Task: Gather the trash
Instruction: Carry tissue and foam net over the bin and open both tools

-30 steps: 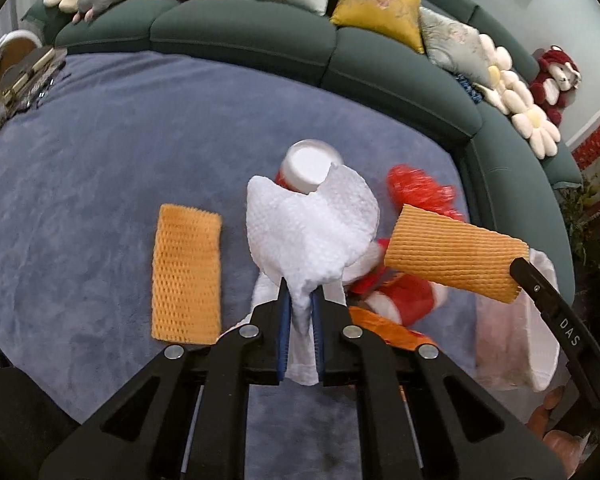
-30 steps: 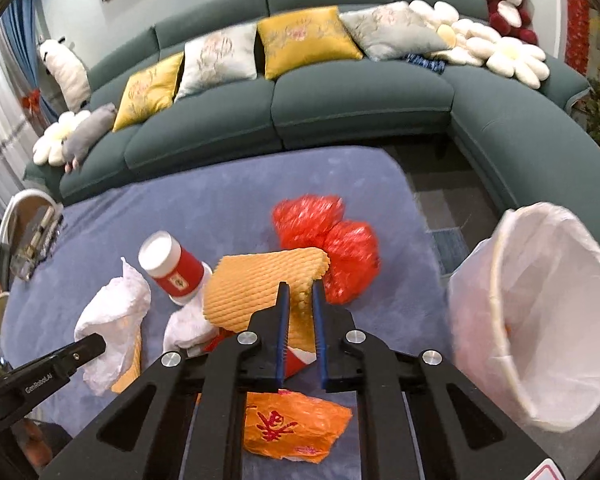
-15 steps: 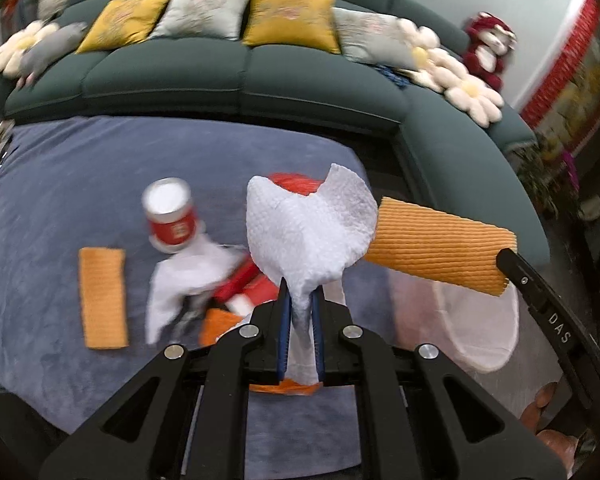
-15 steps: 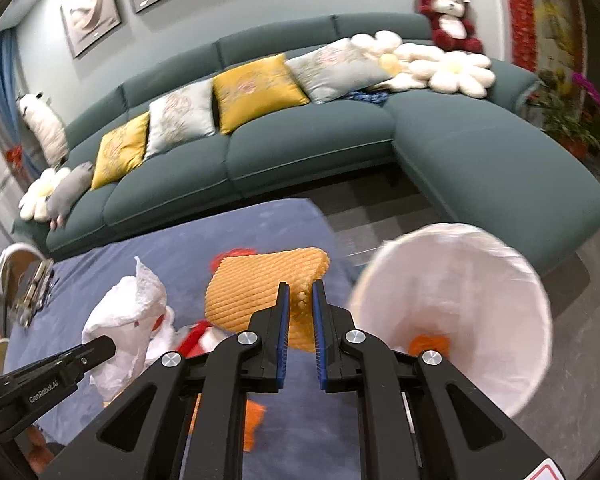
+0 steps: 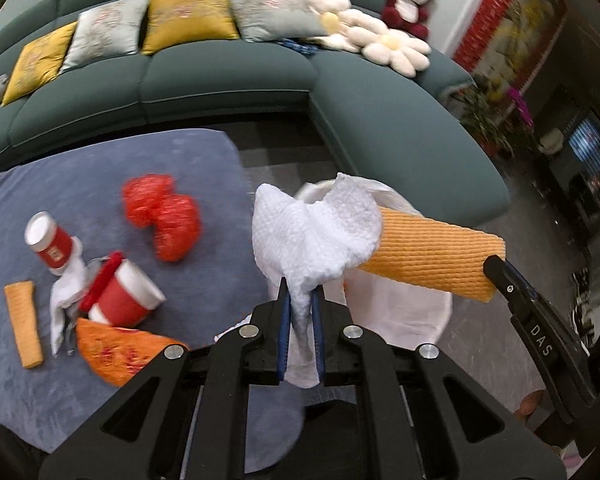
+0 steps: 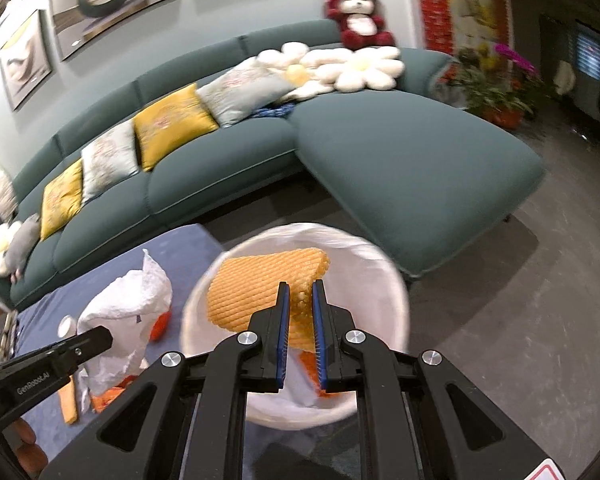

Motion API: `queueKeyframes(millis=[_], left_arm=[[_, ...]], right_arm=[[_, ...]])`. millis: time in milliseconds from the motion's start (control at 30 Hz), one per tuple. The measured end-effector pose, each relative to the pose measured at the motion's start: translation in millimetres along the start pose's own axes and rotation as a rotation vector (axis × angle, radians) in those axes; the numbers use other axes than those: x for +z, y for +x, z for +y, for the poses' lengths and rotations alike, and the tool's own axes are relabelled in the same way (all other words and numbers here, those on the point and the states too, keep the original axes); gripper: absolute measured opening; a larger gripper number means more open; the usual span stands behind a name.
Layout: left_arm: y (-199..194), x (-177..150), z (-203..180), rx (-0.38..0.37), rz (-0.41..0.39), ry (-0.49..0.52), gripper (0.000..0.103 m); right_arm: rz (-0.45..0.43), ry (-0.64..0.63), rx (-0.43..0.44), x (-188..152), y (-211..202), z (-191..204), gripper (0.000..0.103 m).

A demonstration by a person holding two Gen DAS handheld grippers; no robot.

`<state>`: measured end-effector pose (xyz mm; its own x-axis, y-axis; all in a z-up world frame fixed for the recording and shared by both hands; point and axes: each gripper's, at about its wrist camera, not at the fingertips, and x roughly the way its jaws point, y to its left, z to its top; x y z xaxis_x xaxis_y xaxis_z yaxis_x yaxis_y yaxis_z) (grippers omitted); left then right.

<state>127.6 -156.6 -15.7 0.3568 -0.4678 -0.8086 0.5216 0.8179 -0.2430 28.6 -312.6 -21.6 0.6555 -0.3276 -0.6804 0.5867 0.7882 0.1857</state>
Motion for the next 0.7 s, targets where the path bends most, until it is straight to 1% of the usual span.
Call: queueKeyframes(millis=[67, 200, 433, 500, 600, 667, 700], left_arm=[[6, 0, -13, -0.005, 0.009, 0.02, 0.01], [18, 1, -31, -0.011, 0.033, 0.043, 0.01], [30, 2, -53, -0.012, 0.043, 0.07, 0.011], [33, 2, -57, -0.013, 0.045, 0.074, 0.015], [34, 4, -59, -0.007, 0.035, 0.073, 0.03], [33, 4, -58, 0.004, 0.026, 0.067, 0.048], [32, 5, -57, 0.006, 0.02, 0.061, 0.051]], right_arm=[[-0.001, 0.026, -0.016, 0, 0, -17, 0.011], [-0.004, 0.053, -0.034, -1, -2, -37, 0.011], [0.003, 0.073, -0.034, -2, 2, -51, 0.011], [0.004, 0.073, -0.03, -2, 4, -51, 0.011], [0.007, 0.073, -0.023, -1, 6, -49, 0.012], [0.009, 0.07, -0.017, 0, 9, -46, 0.012], [0.007, 0.069, -0.013, 0, 9, -44, 0.014]])
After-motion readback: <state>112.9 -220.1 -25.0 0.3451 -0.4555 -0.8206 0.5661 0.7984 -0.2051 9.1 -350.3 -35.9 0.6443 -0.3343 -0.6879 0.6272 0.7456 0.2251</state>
